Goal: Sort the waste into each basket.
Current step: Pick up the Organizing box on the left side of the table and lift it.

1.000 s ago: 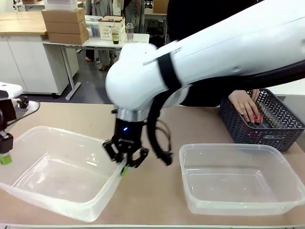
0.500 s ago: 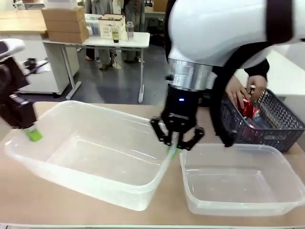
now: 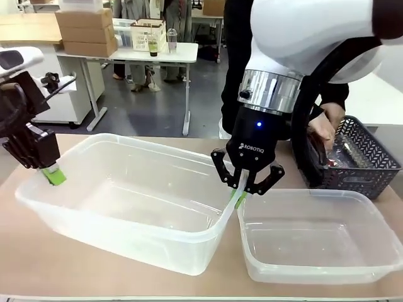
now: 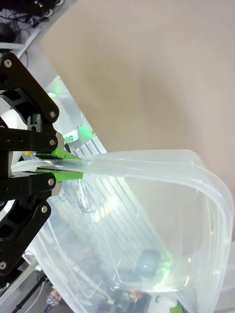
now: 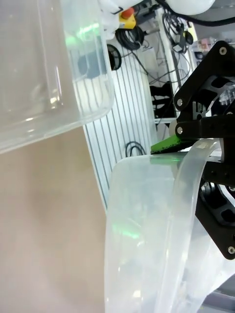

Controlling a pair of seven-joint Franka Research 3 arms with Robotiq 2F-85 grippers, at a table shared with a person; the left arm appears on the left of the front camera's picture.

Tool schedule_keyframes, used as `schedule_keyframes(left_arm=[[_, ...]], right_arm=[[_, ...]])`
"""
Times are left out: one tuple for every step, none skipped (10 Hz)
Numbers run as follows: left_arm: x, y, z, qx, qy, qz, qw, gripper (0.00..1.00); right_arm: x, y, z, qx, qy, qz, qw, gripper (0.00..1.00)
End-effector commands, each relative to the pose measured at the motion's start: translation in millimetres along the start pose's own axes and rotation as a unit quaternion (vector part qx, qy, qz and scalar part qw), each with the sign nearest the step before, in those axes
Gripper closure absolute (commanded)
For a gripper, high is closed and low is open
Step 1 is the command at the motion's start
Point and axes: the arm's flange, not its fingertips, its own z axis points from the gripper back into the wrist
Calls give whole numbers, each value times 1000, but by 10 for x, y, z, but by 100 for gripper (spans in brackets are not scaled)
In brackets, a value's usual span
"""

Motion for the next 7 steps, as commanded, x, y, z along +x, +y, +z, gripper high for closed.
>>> schedule_keyframes(left_arm=[[52,57,-70,-15,-1,20,1000,94],[142,40,-55,-47,30,35,998,94],[225,-143,19,-114,7,109,987,94],[216,-367,71,-132,-8,162,978,94],[144,-605,64,-143,-49,165,975,94],[99,-770,-20,-143,-65,171,973,94],[150,-858,-137,-115,-105,196,968,94]], right_arm=[[40,-25,-12,2,6,2,1000,95],[166,47,112,-31,-28,23,999,95],[294,17,315,-75,-62,63,993,95],[423,-30,479,-111,-108,75,985,95],[616,-105,557,-148,-177,28,973,95],[756,-130,581,-132,-180,43,974,95],[796,-132,627,-115,-189,85,971,95]])
